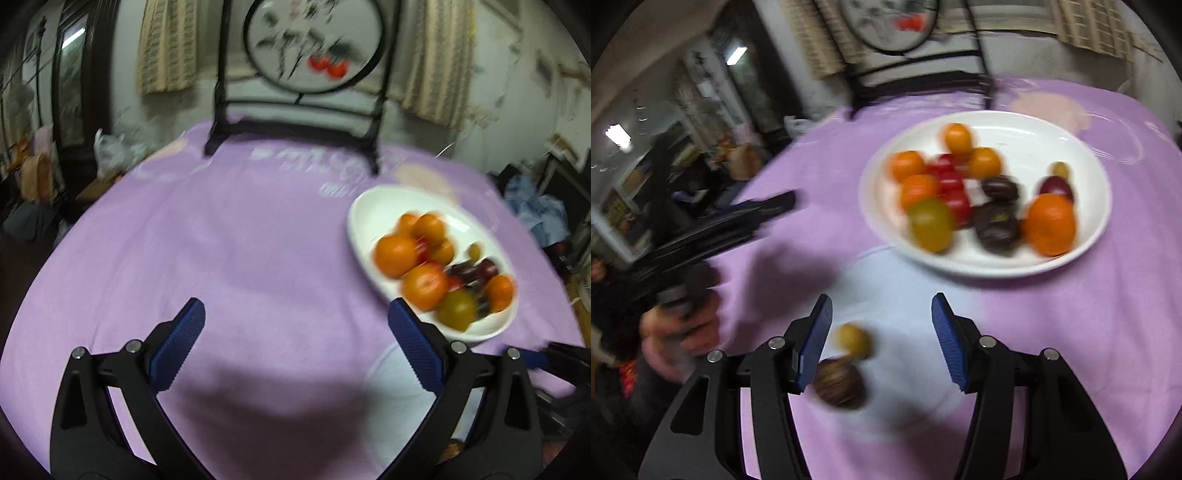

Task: Organize fruits
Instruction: 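Grasp the last dark fruit with the right tool while the left tool grasps the small yellow fruit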

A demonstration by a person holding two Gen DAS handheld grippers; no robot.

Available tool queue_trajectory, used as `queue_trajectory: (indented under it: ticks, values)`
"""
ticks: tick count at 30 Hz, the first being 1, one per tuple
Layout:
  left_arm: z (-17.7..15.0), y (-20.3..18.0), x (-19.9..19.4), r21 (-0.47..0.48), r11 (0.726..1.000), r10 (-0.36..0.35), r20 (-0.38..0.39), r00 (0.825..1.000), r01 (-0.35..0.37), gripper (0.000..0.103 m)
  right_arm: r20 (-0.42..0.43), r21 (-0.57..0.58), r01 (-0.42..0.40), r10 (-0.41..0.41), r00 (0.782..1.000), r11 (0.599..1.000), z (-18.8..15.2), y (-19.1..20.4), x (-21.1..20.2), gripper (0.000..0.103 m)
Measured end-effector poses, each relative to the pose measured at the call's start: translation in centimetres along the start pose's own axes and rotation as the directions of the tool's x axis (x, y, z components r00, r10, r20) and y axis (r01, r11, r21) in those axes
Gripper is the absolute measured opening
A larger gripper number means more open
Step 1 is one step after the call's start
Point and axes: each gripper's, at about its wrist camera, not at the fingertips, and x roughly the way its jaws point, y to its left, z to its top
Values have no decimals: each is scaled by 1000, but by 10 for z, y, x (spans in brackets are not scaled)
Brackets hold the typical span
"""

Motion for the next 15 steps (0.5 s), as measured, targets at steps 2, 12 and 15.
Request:
queue_trajectory:
  ticks: [2,12,15]
  values:
    - [2,2,-2,-10,1000,-13,12,1000,13,101,-6,-97,-1,1,1000,995,-11,24,-8,57]
    - [-4,-9,-9,11,998,-56,4,998,56,101,-146,-194,53,-83,986,980,-45,39,32,57]
    - [-7,-17,-14,52,998,-47,17,999,46,101,-145,-204,62,-92,985,977,-46,42,37,57]
